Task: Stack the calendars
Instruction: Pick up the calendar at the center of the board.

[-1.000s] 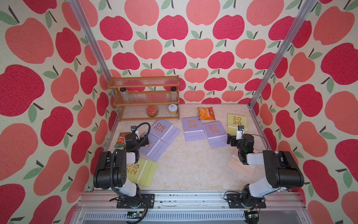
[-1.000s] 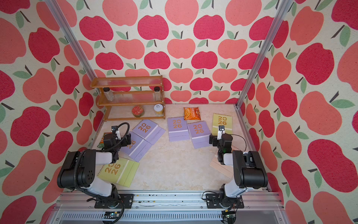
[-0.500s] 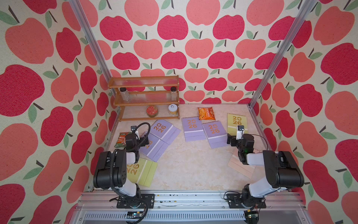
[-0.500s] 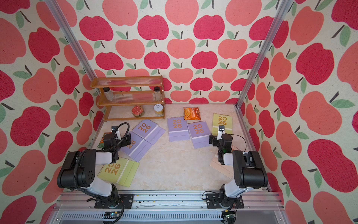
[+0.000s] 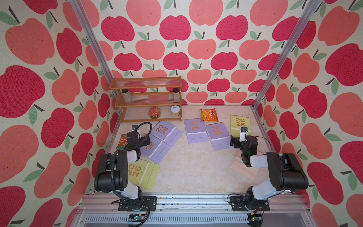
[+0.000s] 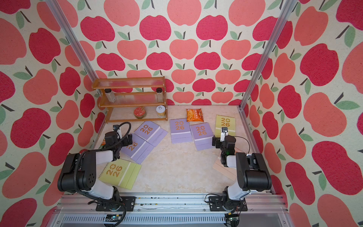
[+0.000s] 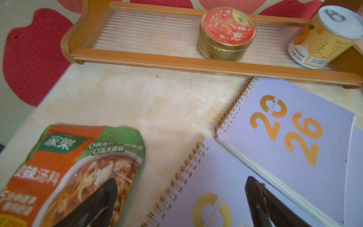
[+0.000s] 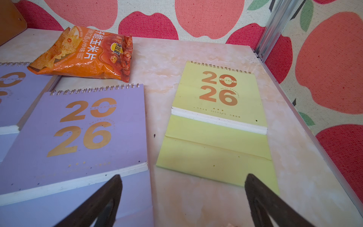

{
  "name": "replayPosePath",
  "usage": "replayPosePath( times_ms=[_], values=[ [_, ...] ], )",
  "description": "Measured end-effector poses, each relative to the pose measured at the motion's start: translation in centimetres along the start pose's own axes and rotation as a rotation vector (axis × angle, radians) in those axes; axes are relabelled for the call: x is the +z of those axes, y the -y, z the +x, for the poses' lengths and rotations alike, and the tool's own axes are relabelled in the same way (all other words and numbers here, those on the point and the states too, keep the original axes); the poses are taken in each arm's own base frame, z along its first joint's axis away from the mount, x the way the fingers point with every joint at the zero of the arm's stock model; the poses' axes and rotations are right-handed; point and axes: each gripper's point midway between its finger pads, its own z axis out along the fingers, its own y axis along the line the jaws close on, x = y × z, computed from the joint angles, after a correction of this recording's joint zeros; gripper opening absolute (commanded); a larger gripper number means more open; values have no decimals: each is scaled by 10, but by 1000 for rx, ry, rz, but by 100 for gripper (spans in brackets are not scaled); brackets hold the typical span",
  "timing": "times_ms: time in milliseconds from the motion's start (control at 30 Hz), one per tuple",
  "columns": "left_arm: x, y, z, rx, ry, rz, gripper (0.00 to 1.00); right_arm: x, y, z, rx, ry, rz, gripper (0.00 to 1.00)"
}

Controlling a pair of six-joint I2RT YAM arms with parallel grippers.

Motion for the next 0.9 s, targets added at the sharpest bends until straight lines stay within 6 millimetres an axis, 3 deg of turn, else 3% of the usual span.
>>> replayPosePath(
  times_ms=[100,233,300,333,400,500,600,667,733,833,900],
  values=[
    [-14,13,-72,-30,84,47,99,0,0,0,0,0,0,99],
    [-65,60,-153,-96,185,214,99,1,4,1,0,-31,23,99],
    [-82,93,-181,-119,181,312,99,5,12,-7,18,-97,60,99],
    [-88,115,-192,-127,171,373,99,8,18,-20,33,-119,83,99],
    [-95,160,-194,-128,128,490,99,9,28,-56,64,-120,120,99],
    [-96,240,-159,-113,-20,668,100,-4,46,-103,143,-119,166,99],
    [-93,322,-101,-88,-216,820,100,-21,74,-116,245,-173,223,99],
    [-90,372,-57,-73,-348,897,100,-34,95,-100,320,-241,270,99],
    [-89,416,-13,-55,-471,953,100,-49,116,-68,412,-337,317,99],
    [-93,472,40,-14,-601,1019,99,-78,139,-13,551,-470,386,99],
    [-100,501,64,10,-654,1057,100,-96,145,16,634,-540,411,99]
  ],
)
